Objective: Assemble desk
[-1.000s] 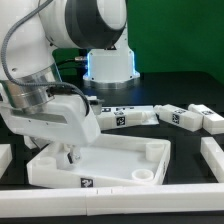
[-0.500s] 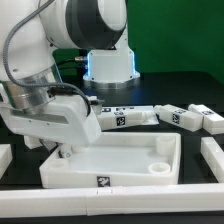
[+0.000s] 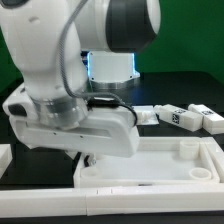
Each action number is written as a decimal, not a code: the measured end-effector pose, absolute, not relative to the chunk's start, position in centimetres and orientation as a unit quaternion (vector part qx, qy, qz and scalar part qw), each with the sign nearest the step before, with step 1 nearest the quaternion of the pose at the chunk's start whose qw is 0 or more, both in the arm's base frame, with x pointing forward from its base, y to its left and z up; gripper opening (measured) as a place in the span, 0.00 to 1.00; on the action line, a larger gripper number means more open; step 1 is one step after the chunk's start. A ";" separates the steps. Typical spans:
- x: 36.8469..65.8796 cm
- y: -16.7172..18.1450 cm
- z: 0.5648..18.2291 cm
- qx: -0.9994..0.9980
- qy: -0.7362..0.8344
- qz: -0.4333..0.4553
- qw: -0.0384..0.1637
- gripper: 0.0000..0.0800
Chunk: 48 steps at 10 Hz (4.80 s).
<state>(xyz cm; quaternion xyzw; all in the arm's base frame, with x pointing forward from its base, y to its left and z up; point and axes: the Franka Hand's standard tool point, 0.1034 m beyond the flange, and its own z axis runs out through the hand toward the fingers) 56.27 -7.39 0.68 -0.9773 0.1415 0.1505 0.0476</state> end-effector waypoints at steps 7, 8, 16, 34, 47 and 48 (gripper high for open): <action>57.4 -6.7 0.7 -0.986 0.013 0.163 -0.029 0.10; 57.5 -6.8 0.6 -0.986 0.016 0.162 -0.028 0.10; 57.5 0.3 8.4 -0.982 -0.048 0.180 -0.019 0.81; 48.4 15.2 9.0 -0.912 0.002 0.406 -0.062 0.81; 45.5 20.7 4.6 -0.890 0.024 0.454 -0.024 0.81; 45.5 20.6 4.5 -0.890 0.024 0.455 -0.024 0.81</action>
Offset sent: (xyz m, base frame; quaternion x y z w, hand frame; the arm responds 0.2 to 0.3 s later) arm 0.0000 0.0000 0.0000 0.0000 0.0000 0.0000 1.0000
